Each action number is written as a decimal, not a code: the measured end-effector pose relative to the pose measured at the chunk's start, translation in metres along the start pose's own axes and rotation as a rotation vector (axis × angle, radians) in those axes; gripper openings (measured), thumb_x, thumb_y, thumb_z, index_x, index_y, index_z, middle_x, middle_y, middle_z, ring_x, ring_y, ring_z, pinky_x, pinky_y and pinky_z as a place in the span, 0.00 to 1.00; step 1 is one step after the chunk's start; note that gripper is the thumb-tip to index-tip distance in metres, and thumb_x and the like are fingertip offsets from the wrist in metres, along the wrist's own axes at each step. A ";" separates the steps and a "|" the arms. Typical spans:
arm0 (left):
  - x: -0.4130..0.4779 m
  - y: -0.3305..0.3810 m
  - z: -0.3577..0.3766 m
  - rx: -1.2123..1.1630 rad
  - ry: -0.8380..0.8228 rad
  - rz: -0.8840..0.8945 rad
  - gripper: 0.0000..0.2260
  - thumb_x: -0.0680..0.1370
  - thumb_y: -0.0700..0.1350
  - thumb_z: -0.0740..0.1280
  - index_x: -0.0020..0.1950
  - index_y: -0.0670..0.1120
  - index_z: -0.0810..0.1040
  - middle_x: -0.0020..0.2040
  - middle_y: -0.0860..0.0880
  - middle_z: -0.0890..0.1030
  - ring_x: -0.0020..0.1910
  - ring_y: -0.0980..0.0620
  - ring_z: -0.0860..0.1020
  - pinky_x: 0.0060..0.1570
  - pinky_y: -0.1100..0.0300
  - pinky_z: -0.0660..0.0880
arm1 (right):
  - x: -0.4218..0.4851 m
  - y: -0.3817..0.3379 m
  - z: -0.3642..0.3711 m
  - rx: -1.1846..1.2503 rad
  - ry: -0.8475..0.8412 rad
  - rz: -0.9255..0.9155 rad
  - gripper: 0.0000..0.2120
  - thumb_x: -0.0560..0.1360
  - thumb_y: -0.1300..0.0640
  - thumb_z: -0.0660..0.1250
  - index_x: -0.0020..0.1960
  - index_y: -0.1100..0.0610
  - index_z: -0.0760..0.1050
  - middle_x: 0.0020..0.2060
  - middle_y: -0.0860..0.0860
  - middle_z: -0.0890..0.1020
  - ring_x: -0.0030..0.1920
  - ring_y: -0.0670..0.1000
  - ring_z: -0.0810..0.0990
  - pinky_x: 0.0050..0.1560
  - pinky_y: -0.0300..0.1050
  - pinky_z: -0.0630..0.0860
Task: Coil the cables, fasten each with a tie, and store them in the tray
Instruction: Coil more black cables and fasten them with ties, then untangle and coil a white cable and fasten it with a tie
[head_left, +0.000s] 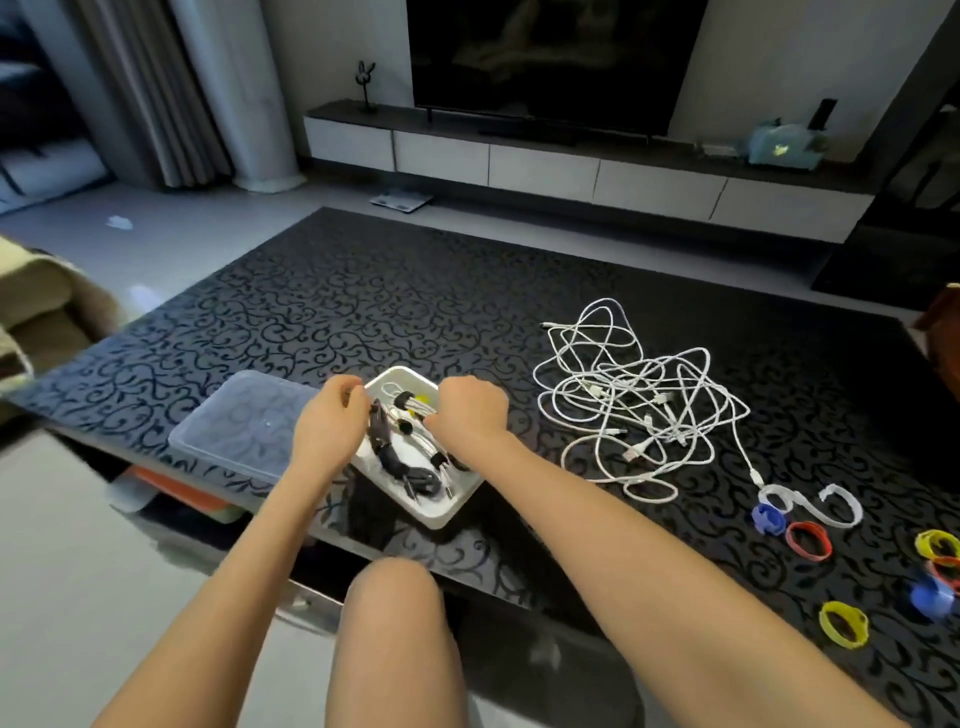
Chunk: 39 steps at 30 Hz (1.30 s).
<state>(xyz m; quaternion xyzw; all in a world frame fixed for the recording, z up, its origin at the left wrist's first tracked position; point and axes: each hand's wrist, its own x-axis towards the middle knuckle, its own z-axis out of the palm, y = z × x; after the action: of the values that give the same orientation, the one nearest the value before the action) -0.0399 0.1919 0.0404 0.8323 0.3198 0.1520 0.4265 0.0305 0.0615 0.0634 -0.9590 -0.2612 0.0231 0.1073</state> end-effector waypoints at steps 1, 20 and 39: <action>-0.001 -0.006 0.001 0.122 0.022 0.077 0.13 0.80 0.44 0.57 0.60 0.45 0.76 0.53 0.45 0.82 0.52 0.44 0.78 0.50 0.57 0.72 | 0.005 -0.003 0.009 -0.042 0.010 -0.007 0.03 0.75 0.59 0.65 0.43 0.55 0.73 0.48 0.53 0.81 0.51 0.56 0.79 0.43 0.44 0.67; -0.029 0.035 0.067 0.312 -0.070 0.529 0.11 0.75 0.34 0.62 0.52 0.41 0.82 0.51 0.42 0.82 0.52 0.42 0.77 0.51 0.54 0.70 | -0.109 0.150 -0.021 0.466 0.359 0.149 0.11 0.77 0.61 0.63 0.38 0.63 0.78 0.33 0.54 0.80 0.37 0.52 0.75 0.38 0.44 0.65; -0.120 0.136 0.205 0.392 -0.405 0.738 0.11 0.82 0.47 0.57 0.49 0.42 0.76 0.43 0.42 0.81 0.46 0.40 0.78 0.45 0.50 0.71 | -0.194 0.279 -0.011 0.310 0.282 0.376 0.17 0.77 0.53 0.66 0.65 0.55 0.75 0.54 0.51 0.81 0.55 0.52 0.77 0.54 0.42 0.69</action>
<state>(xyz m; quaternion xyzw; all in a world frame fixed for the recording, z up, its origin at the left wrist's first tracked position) 0.0330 -0.0719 0.0321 0.9683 -0.0646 0.0648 0.2325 0.0031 -0.2734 0.0112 -0.9565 -0.0547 -0.0512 0.2818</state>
